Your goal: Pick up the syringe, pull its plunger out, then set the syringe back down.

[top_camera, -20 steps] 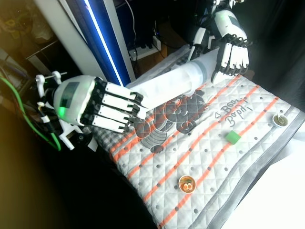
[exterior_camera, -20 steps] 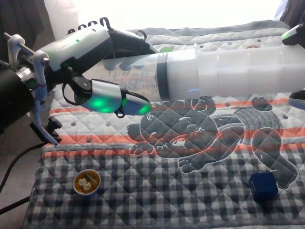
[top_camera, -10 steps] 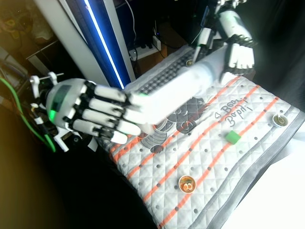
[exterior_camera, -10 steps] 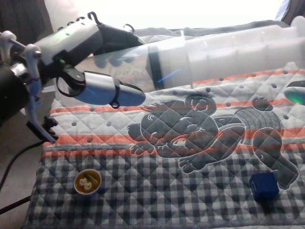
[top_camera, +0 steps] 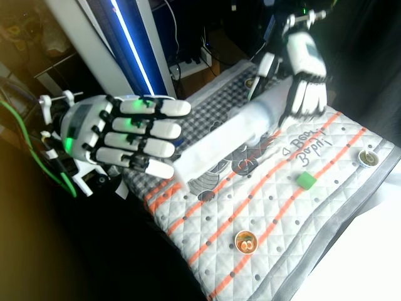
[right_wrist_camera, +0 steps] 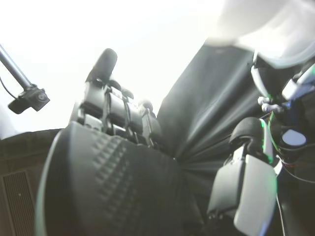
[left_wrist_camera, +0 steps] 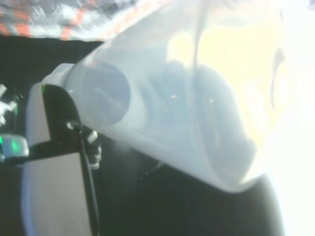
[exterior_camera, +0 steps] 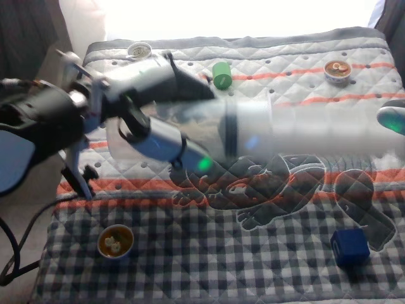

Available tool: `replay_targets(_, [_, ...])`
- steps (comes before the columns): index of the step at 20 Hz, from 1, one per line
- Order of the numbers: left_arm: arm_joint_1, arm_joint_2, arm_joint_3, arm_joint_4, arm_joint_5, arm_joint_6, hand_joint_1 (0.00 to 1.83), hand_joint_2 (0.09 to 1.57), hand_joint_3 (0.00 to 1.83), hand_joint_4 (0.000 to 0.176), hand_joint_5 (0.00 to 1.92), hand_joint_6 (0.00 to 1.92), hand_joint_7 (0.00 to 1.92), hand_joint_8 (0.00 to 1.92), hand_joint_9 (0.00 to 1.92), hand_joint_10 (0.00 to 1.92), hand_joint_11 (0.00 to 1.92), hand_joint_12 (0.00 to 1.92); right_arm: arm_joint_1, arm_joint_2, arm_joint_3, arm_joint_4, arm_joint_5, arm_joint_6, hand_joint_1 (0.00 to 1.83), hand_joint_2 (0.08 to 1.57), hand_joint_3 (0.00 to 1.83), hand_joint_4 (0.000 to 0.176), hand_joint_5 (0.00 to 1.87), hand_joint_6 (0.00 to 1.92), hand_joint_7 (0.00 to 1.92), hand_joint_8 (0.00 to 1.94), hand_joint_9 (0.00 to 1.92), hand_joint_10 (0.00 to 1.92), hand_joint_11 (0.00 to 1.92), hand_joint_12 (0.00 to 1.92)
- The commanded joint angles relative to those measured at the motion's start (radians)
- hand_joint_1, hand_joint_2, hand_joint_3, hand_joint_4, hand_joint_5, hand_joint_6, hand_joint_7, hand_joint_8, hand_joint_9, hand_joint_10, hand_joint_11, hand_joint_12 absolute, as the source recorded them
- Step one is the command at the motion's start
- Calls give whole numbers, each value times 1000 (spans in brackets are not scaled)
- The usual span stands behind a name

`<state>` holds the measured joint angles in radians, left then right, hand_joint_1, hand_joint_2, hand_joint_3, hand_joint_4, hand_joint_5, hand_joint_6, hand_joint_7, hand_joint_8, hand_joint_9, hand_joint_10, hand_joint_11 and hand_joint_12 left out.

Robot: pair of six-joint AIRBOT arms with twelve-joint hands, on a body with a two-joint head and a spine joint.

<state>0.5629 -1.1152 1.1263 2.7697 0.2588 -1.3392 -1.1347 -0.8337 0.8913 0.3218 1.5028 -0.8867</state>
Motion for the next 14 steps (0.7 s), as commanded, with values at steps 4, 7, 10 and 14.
replay_targets(4, [-16,-43,43,18,-8,-17,1218,1194,1,0,988,1008,658,1422,432,1392,259,1920,7,6,5,-8,123,5,633,947,12,61,123,11,17,5,91,23,0,889])
replay_targets(7, [-10,-62,62,27,-50,-17,1210,1191,0,0,970,930,702,1483,374,1460,212,1921,7,6,6,-10,123,5,670,950,4,47,143,4,35,0,102,10,0,841])
replay_targets(10, [-5,-64,66,14,-47,-17,938,1091,0,0,593,305,510,350,202,779,2,1443,7,6,6,-11,123,5,642,933,0,55,166,4,61,2,119,7,0,861])
replay_targets(14, [14,-23,25,-19,36,-17,779,952,0,78,110,1,66,4,9,331,0,1439,7,6,5,-12,123,5,679,943,2,40,177,6,77,6,119,6,0,868])
